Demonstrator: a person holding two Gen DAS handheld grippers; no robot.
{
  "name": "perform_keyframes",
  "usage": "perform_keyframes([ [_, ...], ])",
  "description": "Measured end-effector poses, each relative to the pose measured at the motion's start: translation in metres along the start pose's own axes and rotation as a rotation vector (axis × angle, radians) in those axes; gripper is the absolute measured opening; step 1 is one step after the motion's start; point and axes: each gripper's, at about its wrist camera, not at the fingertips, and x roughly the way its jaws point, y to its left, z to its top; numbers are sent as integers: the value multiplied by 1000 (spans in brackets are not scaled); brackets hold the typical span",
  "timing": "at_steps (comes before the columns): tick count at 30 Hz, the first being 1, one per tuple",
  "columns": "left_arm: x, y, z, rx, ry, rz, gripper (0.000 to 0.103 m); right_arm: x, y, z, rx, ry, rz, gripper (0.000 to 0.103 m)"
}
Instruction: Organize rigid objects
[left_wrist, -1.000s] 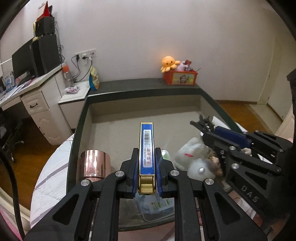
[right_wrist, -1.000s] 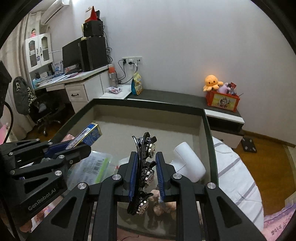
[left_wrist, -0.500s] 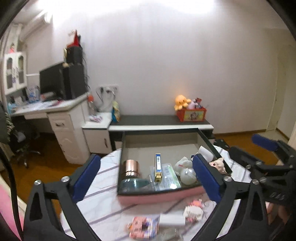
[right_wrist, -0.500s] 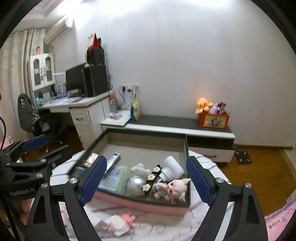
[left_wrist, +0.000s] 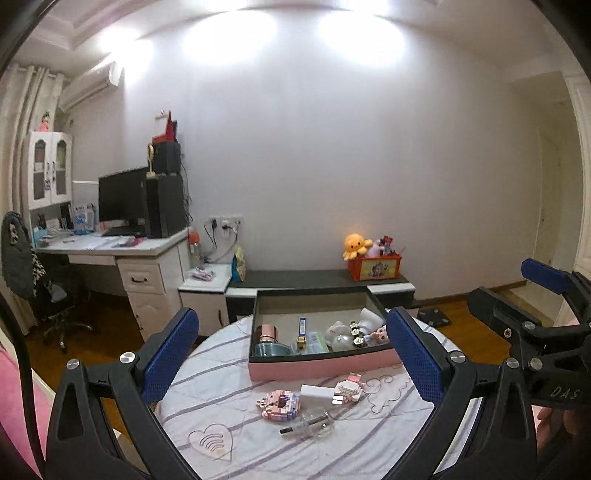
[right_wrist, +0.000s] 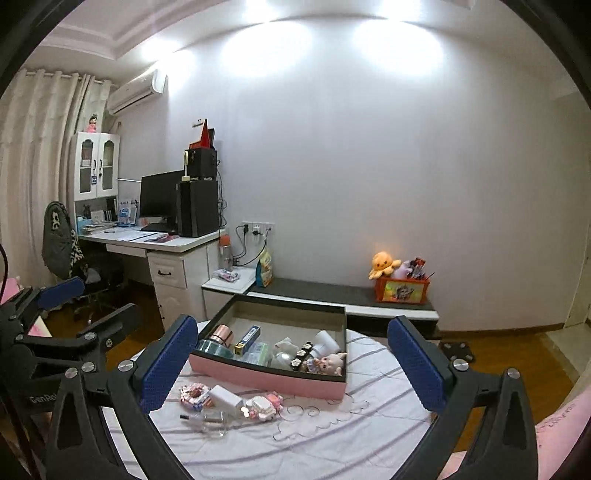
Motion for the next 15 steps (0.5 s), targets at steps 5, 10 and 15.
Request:
perform_keyframes([
  [5, -39, -4, 4, 10, -72, 23, 103, -38, 7, 0, 1, -46, -22, 103],
  [10, -68, -9, 5, 21, -121, 34, 103, -70, 10, 0, 9, -87, -32, 103],
  [15, -81, -10, 5, 26, -145, 47, 103, -86, 13, 0, 12, -110, -31, 103],
])
